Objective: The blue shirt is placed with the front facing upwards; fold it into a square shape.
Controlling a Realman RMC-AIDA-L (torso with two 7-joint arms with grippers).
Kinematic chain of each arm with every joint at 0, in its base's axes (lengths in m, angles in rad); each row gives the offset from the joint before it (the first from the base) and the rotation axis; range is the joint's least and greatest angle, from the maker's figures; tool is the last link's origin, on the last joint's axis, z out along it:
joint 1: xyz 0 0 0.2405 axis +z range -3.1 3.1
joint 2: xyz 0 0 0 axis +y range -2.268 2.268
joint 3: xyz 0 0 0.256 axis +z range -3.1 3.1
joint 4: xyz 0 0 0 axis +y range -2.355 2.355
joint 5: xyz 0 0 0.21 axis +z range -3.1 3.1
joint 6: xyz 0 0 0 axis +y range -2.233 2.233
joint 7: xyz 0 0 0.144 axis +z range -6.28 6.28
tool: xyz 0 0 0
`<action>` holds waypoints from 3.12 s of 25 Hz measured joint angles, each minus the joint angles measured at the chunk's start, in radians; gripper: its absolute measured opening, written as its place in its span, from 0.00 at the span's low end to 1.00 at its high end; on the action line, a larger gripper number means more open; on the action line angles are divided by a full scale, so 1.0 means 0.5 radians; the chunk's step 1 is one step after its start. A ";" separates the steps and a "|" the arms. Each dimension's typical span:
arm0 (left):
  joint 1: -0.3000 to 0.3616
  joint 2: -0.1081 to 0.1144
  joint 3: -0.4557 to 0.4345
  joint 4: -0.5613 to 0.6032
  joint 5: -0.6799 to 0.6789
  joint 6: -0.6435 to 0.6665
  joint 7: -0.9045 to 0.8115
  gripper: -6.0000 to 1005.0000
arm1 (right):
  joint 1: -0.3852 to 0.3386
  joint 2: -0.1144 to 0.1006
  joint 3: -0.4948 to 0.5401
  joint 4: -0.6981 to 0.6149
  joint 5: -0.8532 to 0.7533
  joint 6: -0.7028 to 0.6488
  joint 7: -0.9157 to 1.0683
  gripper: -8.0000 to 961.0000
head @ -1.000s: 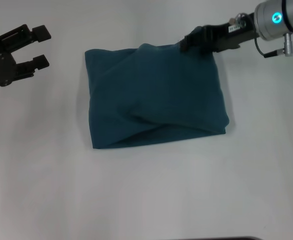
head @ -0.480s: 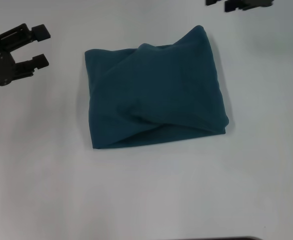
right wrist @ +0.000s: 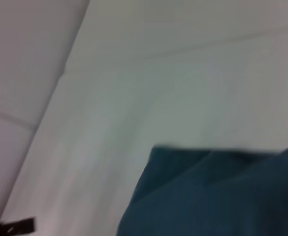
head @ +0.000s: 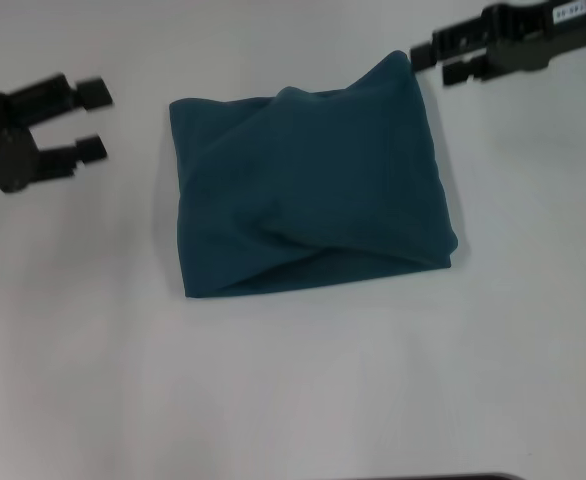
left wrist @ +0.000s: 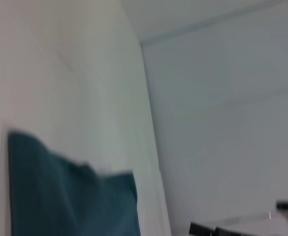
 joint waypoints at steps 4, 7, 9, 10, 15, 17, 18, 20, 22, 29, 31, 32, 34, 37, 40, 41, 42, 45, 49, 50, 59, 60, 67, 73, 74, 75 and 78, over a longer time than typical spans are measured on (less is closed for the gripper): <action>0.001 0.008 0.061 -0.007 0.002 0.076 -0.013 0.92 | 0.018 0.007 0.003 0.008 0.002 -0.159 0.000 0.82; 0.003 0.001 0.062 -0.008 0.003 0.082 -0.005 0.92 | 0.035 0.023 0.008 0.062 0.010 -0.188 0.003 0.83; 0.005 -0.008 0.062 -0.002 0.003 0.075 0.001 0.92 | 0.050 0.035 0.013 0.136 0.046 -0.178 0.001 0.83; 0.005 -0.012 0.060 -0.002 0.004 0.065 0.003 0.92 | 0.054 0.041 0.011 0.172 0.074 -0.159 -0.001 0.83; 0.005 -0.032 0.045 -0.001 0.004 0.024 0.004 0.92 | 0.069 0.074 0.003 0.268 0.137 -0.080 -0.040 0.84; 0.005 -0.032 0.046 -0.001 0.005 0.021 0.004 0.92 | 0.071 0.076 0.003 0.271 0.137 -0.066 -0.043 0.84; 0.005 -0.032 0.048 -0.001 0.005 0.020 0.004 0.92 | 0.072 0.076 0.003 0.272 0.137 -0.064 -0.045 0.84; 0.005 -0.033 0.055 0.000 0.005 0.020 0.005 0.92 | 0.072 0.076 0.003 0.274 0.138 -0.064 -0.050 0.84; 0.005 -0.033 0.058 0.002 0.005 0.022 0.005 0.92 | 0.068 0.075 0.002 0.276 0.136 -0.064 -0.055 0.84; 0.005 -0.028 0.055 0.003 0.005 0.026 0.005 0.92 | 0.047 0.060 0.007 0.278 0.140 -0.078 -0.057 0.85; 0.005 -0.028 0.057 0.003 0.004 0.027 0.005 0.92 | 0.048 0.060 0.002 0.278 0.140 -0.079 -0.057 0.86; 0.005 -0.028 0.057 0.003 0.004 0.027 0.005 0.92 | 0.050 0.061 0.001 0.278 0.140 -0.079 -0.058 0.86; 0.004 -0.028 0.058 0.003 0.002 0.030 0.014 0.92 | 0.055 0.066 0.002 0.279 0.144 -0.084 -0.094 0.86; -0.008 -0.024 0.034 0.003 -0.064 0.137 0.255 0.92 | 0.036 0.100 0.017 0.264 0.284 -0.110 -0.381 0.86; 0.021 -0.038 -0.052 0.016 -0.187 0.259 0.810 0.92 | -0.049 0.164 0.019 0.228 0.453 -0.029 -0.868 0.87; 0.055 -0.057 -0.081 0.021 -0.230 0.274 1.072 0.92 | -0.093 0.190 0.019 0.201 0.467 0.027 -1.049 0.87; 0.094 -0.076 -0.094 0.023 -0.251 0.273 1.261 0.92 | -0.140 0.217 0.018 0.154 0.474 0.072 -1.241 0.87; 0.193 -0.111 -0.093 0.016 -0.266 0.250 1.680 0.92 | -0.284 0.287 -0.007 0.061 0.480 0.102 -1.804 0.87; 0.276 -0.110 -0.036 0.017 -0.219 0.279 1.800 0.92 | -0.411 0.293 -0.023 0.132 0.570 -0.057 -2.183 0.90; 0.304 -0.111 -0.018 0.019 -0.206 0.290 1.810 0.92 | -0.451 0.293 -0.023 0.149 0.600 -0.114 -2.230 0.91; 0.515 -0.142 0.080 0.036 -0.111 0.324 2.223 0.92 | -0.753 0.299 -0.015 0.553 0.744 -0.376 -3.142 0.92; 0.518 -0.143 0.086 0.045 -0.091 0.324 2.245 0.92 | -0.766 0.298 -0.014 0.582 0.744 -0.373 -3.191 0.92; 0.514 -0.179 0.140 0.134 0.057 0.313 2.544 0.92 | -0.767 0.295 -0.027 0.622 0.634 -0.348 -3.216 0.92; 0.510 -0.201 0.148 0.154 0.186 0.284 2.709 0.91 | -0.773 0.292 -0.042 0.624 0.520 -0.350 -3.196 0.92; 0.500 -0.198 0.153 0.154 0.223 0.284 2.696 0.91 | -0.772 0.292 -0.047 0.624 0.503 -0.351 -3.175 0.92; 0.468 -0.188 0.163 0.147 0.305 0.298 2.594 0.92 | -0.768 0.293 -0.055 0.625 0.458 -0.353 -3.081 0.92; 0.440 -0.179 0.165 0.129 0.343 0.329 2.416 0.92 | -0.762 0.293 -0.055 0.625 0.441 -0.361 -2.942 0.92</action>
